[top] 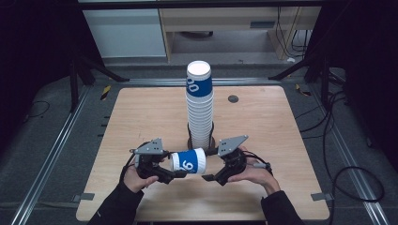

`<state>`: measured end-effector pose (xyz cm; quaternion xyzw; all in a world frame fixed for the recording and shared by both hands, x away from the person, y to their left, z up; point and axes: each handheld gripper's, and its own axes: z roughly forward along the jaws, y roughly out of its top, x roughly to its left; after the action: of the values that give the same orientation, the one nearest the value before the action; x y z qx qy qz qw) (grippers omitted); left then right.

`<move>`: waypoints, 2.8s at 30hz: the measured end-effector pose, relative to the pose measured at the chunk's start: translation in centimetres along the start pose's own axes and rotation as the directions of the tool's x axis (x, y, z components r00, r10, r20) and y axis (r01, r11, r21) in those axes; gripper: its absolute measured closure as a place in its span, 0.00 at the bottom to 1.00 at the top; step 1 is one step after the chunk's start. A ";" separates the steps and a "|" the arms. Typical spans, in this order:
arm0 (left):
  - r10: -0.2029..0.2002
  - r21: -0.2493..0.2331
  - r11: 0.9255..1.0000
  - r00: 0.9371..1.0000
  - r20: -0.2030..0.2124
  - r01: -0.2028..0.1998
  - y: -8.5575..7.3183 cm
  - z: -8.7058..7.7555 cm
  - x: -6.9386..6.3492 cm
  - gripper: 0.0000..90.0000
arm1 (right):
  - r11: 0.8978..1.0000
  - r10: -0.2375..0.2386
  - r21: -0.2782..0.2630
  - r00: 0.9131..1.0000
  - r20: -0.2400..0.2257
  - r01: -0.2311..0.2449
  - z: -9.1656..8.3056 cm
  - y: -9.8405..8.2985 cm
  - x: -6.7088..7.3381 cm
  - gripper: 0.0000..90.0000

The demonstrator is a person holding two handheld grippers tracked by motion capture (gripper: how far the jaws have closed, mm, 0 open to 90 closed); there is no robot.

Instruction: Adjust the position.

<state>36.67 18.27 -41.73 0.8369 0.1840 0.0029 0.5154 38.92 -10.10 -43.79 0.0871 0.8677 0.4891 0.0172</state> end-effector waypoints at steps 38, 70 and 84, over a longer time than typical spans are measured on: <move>0.070 0.179 0.981 0.997 0.041 -0.076 -0.6 1.6 -0.4 0.16 | 0.992 -0.046 0.115 0.997 -0.055 0.052 1.0 -0.4 0.6 0.18; 0.080 0.260 0.962 0.996 0.030 -0.085 -1.4 2.5 0.0 0.29 | 0.994 -0.035 0.107 0.999 -0.040 0.040 1.7 0.1 0.9 0.10; 0.023 0.081 0.997 0.999 -0.023 -0.021 -1.2 0.3 1.1 0.28 | 0.997 0.045 -0.069 0.997 0.055 -0.041 -1.7 0.2 -0.5 0.10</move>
<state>37.37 18.80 -43.13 0.8589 0.1809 0.0112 0.4791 39.24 -11.54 -42.76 0.1189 0.8477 0.5159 0.0343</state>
